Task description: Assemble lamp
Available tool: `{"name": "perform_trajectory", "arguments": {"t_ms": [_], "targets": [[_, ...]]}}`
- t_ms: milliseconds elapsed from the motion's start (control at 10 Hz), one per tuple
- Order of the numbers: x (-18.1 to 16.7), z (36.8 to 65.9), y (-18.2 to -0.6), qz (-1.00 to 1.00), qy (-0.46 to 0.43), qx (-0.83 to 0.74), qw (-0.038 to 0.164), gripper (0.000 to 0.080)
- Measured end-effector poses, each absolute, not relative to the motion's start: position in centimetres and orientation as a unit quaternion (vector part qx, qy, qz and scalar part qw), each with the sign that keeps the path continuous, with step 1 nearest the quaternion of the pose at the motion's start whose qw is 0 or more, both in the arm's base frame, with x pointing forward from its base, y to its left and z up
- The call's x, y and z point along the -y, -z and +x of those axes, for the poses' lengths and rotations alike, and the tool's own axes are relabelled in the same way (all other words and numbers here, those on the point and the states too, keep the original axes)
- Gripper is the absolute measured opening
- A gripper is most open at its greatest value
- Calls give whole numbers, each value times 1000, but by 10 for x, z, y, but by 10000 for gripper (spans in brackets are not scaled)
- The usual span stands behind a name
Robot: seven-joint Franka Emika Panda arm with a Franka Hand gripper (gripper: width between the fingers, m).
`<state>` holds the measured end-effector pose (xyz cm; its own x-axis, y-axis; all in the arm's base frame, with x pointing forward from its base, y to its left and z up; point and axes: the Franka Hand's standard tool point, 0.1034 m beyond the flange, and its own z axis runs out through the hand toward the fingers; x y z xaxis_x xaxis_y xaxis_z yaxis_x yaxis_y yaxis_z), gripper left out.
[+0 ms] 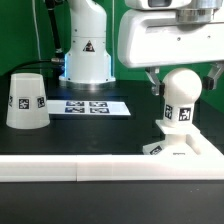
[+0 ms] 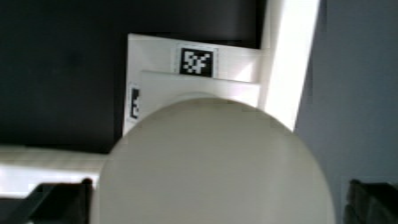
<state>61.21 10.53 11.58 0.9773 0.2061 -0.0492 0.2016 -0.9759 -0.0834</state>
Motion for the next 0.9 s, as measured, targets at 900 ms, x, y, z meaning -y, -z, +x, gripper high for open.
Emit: {"name": "perform_trajectory", "arguments": {"t_ms": [900], "targets": [[-107, 612, -117, -928, -19, 371, 38, 698]]}}
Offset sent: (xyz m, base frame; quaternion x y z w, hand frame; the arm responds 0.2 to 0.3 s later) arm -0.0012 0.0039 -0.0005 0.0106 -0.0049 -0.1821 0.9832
